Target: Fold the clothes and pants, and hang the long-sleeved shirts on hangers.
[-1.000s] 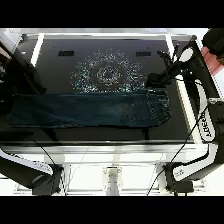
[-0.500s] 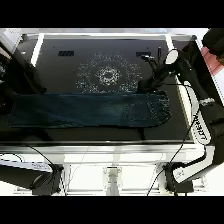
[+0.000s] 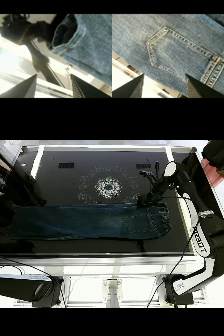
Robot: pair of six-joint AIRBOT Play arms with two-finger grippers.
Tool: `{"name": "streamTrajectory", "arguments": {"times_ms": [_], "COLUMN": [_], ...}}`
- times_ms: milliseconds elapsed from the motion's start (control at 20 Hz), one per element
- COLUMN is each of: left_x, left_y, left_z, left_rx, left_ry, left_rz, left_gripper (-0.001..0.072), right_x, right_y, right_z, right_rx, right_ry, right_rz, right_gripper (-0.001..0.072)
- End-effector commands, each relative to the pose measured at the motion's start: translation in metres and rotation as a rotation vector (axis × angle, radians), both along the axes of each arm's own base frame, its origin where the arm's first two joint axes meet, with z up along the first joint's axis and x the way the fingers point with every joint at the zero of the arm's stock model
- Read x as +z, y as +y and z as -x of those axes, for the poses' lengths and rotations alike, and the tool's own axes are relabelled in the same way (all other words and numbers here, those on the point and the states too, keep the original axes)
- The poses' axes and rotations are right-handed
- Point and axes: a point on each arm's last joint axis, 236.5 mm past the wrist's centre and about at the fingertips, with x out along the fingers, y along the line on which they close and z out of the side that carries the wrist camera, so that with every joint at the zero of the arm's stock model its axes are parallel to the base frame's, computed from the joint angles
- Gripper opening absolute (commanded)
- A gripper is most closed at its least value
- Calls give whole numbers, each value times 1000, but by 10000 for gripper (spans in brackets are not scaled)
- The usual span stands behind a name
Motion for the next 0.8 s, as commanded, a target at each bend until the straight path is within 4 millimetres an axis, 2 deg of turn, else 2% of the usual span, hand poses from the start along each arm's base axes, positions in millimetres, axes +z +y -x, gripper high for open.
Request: {"name": "streamTrajectory", "arguments": {"times_ms": [0,100,350,450,550,750], "left_x": [-9,-17,-43,-41,-34,-40], "left_y": [-7,-12,-15,-19,-20,-20], "left_z": [1,-9,-14,-36,-58,-62], "left_rx": [14,16,26,31,36,19], "left_ry": [-16,-48,-44,-141,-236,-223], "left_rz": [71,110,158,190,199,178], "left_gripper": [496,496,495,493,456,455], "right_x": [0,0,0,0,0,0], "right_y": [0,0,0,0,0,0], "right_z": [2,2,1,1,1,1], "right_rx": [-15,-17,-43,-54,-64,-67], "right_ry": [13,14,20,25,28,29], "right_rz": [3,3,4,6,6,6], "right_gripper": [576,576,575,576,575,575]}}
